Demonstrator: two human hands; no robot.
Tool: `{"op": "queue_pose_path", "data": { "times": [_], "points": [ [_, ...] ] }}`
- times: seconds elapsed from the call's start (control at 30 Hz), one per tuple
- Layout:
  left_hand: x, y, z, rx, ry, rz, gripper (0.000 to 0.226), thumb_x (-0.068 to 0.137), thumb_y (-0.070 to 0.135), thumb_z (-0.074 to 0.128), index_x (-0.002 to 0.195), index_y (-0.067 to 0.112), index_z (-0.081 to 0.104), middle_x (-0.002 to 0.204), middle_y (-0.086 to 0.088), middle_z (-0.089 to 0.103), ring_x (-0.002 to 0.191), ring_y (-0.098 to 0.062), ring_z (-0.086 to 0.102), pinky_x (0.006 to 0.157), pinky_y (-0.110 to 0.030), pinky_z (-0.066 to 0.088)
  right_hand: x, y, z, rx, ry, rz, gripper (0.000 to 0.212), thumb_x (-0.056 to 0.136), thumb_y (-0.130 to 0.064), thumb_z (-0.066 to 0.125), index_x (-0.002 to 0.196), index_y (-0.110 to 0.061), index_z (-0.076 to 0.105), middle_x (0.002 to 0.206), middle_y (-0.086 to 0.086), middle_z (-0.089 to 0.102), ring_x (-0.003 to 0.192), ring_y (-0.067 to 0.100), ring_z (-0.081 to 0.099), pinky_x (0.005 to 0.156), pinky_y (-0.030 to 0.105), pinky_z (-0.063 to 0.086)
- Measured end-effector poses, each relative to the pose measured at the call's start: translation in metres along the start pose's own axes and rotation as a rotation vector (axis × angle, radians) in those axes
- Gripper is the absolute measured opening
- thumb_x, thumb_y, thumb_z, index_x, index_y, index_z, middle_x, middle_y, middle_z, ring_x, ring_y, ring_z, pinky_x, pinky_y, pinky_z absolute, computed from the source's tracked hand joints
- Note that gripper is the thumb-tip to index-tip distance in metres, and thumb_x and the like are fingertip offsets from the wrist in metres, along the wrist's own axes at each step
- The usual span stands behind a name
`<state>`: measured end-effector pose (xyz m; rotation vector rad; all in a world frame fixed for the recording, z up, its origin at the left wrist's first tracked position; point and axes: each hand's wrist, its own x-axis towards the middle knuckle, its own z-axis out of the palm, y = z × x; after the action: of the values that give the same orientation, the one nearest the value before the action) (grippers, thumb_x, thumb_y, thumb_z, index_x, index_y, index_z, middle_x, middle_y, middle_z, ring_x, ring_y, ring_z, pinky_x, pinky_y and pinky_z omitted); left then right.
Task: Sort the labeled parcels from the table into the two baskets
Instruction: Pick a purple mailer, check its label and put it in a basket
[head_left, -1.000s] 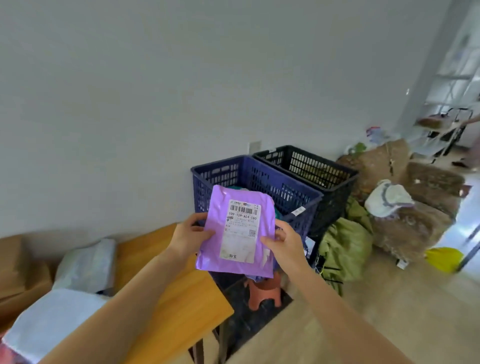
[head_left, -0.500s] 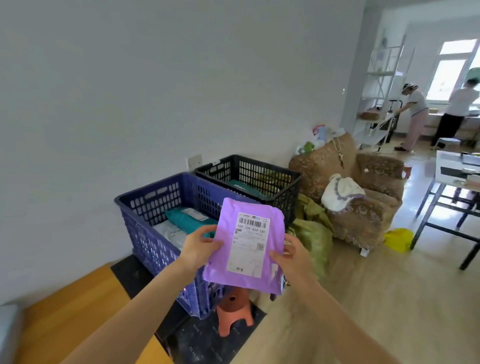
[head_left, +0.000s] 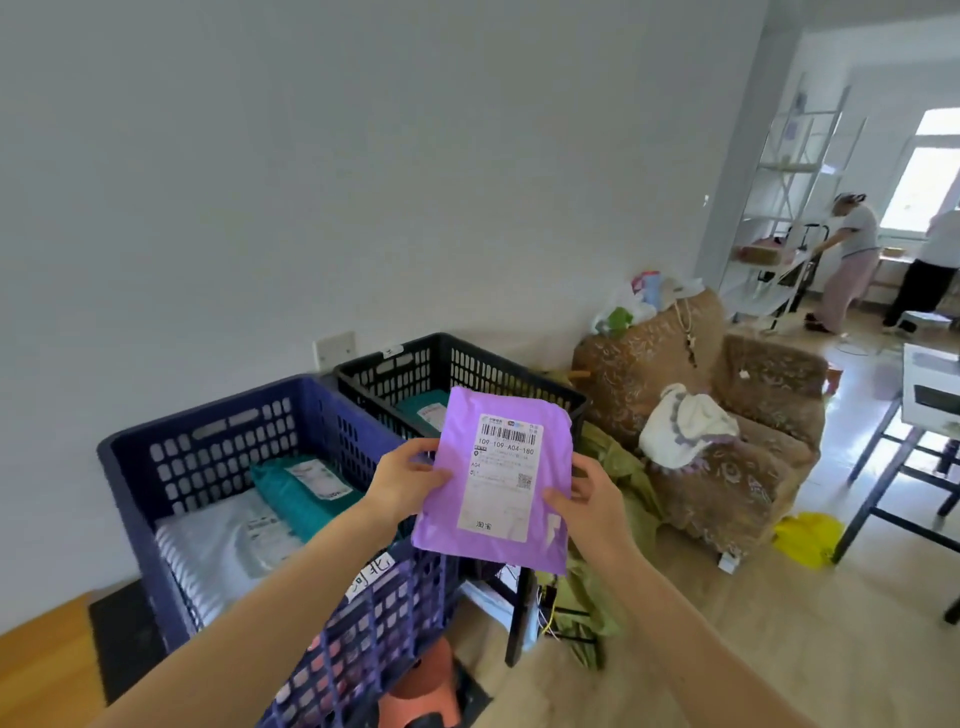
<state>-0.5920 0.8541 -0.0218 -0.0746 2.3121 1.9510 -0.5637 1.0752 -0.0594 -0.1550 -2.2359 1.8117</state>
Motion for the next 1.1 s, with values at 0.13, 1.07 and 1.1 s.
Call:
{"op": "queue_pose_path", "data": {
  "times": [0.13,1.07,1.1],
  "points": [
    [0.036,0.009,0.034,-0.005,0.003,-0.011,0.032,0.09,-0.001,0.06,0.119,0.011,0.06,0.098,-0.016,0.069,0.091,-0.032,0.068,0.082,-0.044,0.057,0.051,0.01,-0.025,0.01,-0.028,-0.009,0.039,0.087,0.001,0.064,0.12,-0.014,0.05,0.106,0.004,0.064,0.089,0.007,0.063,0.058,0.013,0.051],
    [0.275,0.023,0.107,0.478,0.482,0.12,0.071,0.081,0.044,0.072,0.141,0.025,0.04,0.143,0.0,0.041,0.127,-0.015,0.044,0.095,-0.025,0.035,0.388,0.044,-0.033,-0.037,-0.48,-0.151,0.038,0.089,0.002,0.058,0.121,-0.017,0.053,0.113,0.004,0.064,0.101,0.016,0.063,0.074,0.021,0.048],
    [0.284,0.022,0.103,0.509,0.485,0.134,0.071,0.081,0.044,0.072,0.141,0.025,0.039,0.143,-0.001,0.041,0.127,-0.015,0.043,0.096,-0.024,0.033,0.397,0.044,-0.025,-0.066,-0.52,-0.155,0.038,0.088,0.003,0.059,0.12,-0.018,0.054,0.113,0.004,0.064,0.102,0.017,0.063,0.075,0.021,0.048]
  ]
}}
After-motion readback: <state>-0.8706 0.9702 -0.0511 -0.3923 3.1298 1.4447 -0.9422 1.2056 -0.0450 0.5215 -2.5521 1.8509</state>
